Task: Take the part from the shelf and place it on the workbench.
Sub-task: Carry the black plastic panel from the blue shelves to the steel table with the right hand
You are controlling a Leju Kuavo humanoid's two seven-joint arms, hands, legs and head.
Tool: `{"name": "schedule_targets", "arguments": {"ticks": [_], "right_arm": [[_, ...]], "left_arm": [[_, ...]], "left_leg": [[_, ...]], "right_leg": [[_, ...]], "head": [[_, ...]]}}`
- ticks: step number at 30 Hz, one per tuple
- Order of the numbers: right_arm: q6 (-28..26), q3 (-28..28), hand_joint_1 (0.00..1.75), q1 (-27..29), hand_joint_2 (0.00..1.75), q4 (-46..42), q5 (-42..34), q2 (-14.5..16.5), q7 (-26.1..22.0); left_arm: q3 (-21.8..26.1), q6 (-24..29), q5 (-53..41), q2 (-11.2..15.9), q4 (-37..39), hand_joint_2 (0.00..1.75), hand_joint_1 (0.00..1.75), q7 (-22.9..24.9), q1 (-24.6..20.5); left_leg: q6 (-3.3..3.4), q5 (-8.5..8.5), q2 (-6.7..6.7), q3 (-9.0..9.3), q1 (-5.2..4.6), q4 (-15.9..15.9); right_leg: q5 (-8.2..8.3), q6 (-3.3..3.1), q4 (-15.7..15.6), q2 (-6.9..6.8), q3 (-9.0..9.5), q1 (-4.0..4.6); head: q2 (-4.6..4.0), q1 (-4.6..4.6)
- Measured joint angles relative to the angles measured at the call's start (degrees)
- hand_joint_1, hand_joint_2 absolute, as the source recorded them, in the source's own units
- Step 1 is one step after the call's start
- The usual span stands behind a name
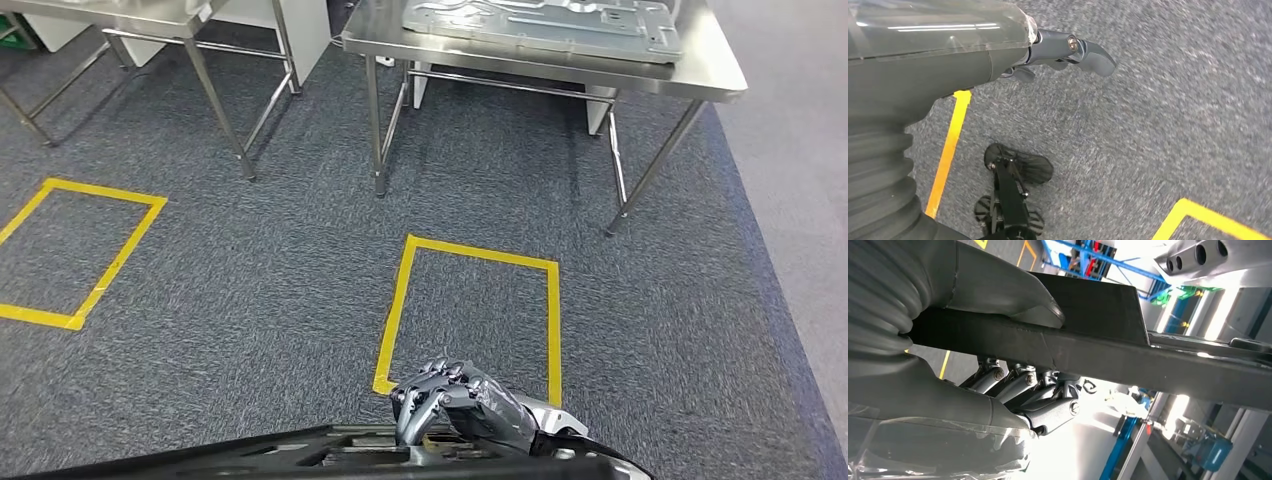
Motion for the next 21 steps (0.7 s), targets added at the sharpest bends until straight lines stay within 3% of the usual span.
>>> {"name": "schedule_targets", "arguments": {"ticks": [2,3,5,7,9,10,11,13,14,15,17,18,19,21], "right_arm": [[0.0,0.0,1.57,0.1,1.75,-0.3,0.2,0.0,0.0],[-0.1,0.0,1.57,0.1,1.75,-0.4,0.2,0.0,0.0],[-0.1,-0.1,1.57,0.1,1.75,-0.7,0.4,0.0,0.0],[-0.1,-0.2,1.57,0.3,1.75,-0.9,0.4,-0.1,0.0],[-0.1,-0.2,1.57,0.5,1.75,-1.2,0.4,-0.1,0.0],[-0.1,-0.2,1.57,0.5,1.75,-1.2,0.4,-0.1,0.0],[-0.1,-0.2,1.57,0.5,1.75,-1.3,0.3,-0.2,0.0],[0.0,-0.2,1.57,0.7,1.75,-1.2,0.3,-0.2,0.0],[0.0,-0.2,1.57,0.8,1.75,-1.2,0.3,-0.2,0.0],[0.0,-0.2,1.57,0.8,1.75,-1.2,0.4,-0.2,0.0],[0.0,-0.2,1.57,0.9,1.75,-1.2,0.5,-0.2,0.0],[-0.1,-0.2,1.57,0.9,1.75,-1.2,0.7,-0.2,0.0],[-0.2,-0.2,1.57,0.9,1.75,-1.2,0.9,-0.2,0.0],[-0.7,-0.2,1.57,0.8,1.75,-1.3,1.6,-0.2,0.0]], "left_arm": [[0.0,0.0,-0.1,-0.1,0.0,1.75,0.0,0.0,-0.1],[0.0,0.0,-0.1,-0.2,0.0,1.75,0.0,0.0,-0.2],[0.0,-0.1,-0.3,-0.4,0.0,1.75,0.0,0.0,-0.2],[0.0,-0.1,-0.4,-0.5,0.0,1.75,0.0,0.1,-0.3],[0.0,-0.2,-0.4,-0.6,0.0,1.75,0.0,0.1,-0.4],[0.0,-0.2,-0.5,-0.6,0.0,1.75,0.0,0.1,-0.4],[0.0,-0.2,-0.5,-0.5,0.0,1.75,0.0,0.1,-0.3],[0.0,-0.2,-0.5,-0.5,0.0,1.75,0.0,0.1,0.1],[0.0,-0.2,-0.5,-0.5,0.0,1.75,0.0,0.2,0.2],[0.0,-0.3,-0.5,-0.5,0.0,1.75,0.0,0.2,0.3],[0.0,-0.5,-0.5,-0.4,0.0,1.75,0.0,0.3,0.3],[0.0,-0.7,-0.5,-0.4,0.0,1.75,0.0,0.4,0.3],[0.0,-0.9,-0.5,-0.3,0.0,1.75,0.0,0.5,0.3],[0.0,-1.1,-0.5,-0.3,0.0,1.75,0.0,0.6,0.3]], "left_leg": [[-0.27,-0.34,0.92,0.47,-0.11,0.0],[-0.49,-0.53,1.32,0.68,-0.24,0.0],[-0.97,-0.81,2.21,0.97,-0.45,-0.2],[-1.52,-1.05,2.98,1.39,-0.53,-0.5],[-2.05,-2.29,1.5,1.16,-0.48,0.9],[-2.21,-3.67,0.21,0.16,-0.42,3.2],[-2.32,-5.34,-0.92,-1.53,-0.38,6.7],[-2.5,-7.63,-1.63,-5.2,-0.37,13.4],[-2.59,-7.34,-1.67,-6.14,-0.36,14.7],[-2.68,-5.84,-1.73,-5.97,-0.3,13.6],[-2.77,-1.64,-2.76,-3.4,-0.02,6.9],[-2.62,-0.3,-3.58,-2.07,0.08,3.7],[-2.35,0.28,-4.28,-1.24,0.14,1.7],[-1.55,0.14,-4.63,-0.92,-0.04,0.7]], "right_leg": [[3.7,-0.71,-7.7,-1.63,3.95,0.41],[4.79,-1.15,-11.0,-2.54,5.63,0.76],[5.06,-1.75,-13.8,-3.26,6.83,1.32],[5.29,-2.22,-14.3,-2.16,6.98,1.19],[5.66,-2.78,-15.3,-1.19,7.67,0.8],[5.78,-3.03,-15.7,-0.77,8.0,0.6],[5.76,-3.22,-15.8,-0.29,8.13,0.66],[5.66,-3.43,-15.7,0.86,8.17,0.72],[5.6,-3.43,-15.6,1.51,8.18,0.72],[5.51,-3.35,-15.4,2.15,8.21,0.68],[5.09,-2.99,-14.7,3.27,8.18,0.56],[4.81,-2.71,-14.2,3.77,8.0,0.57],[4.64,-2.41,-13.8,4.14,7.79,0.56],[4.59,-1.79,-13.6,4.75,7.41,0.55]], "head": [[0.0,0.01],[0.0,-0.01],[0.0,-0.03],[0.0,-0.07],[0.0,-0.14],[0.0,-0.23],[0.0,-0.29],[0.0,-0.38],[0.0,-0.38],[0.0,-0.39],[0.0,-0.38],[0.0,-0.38],[0.0,-0.37],[0.0,-0.39]]}}
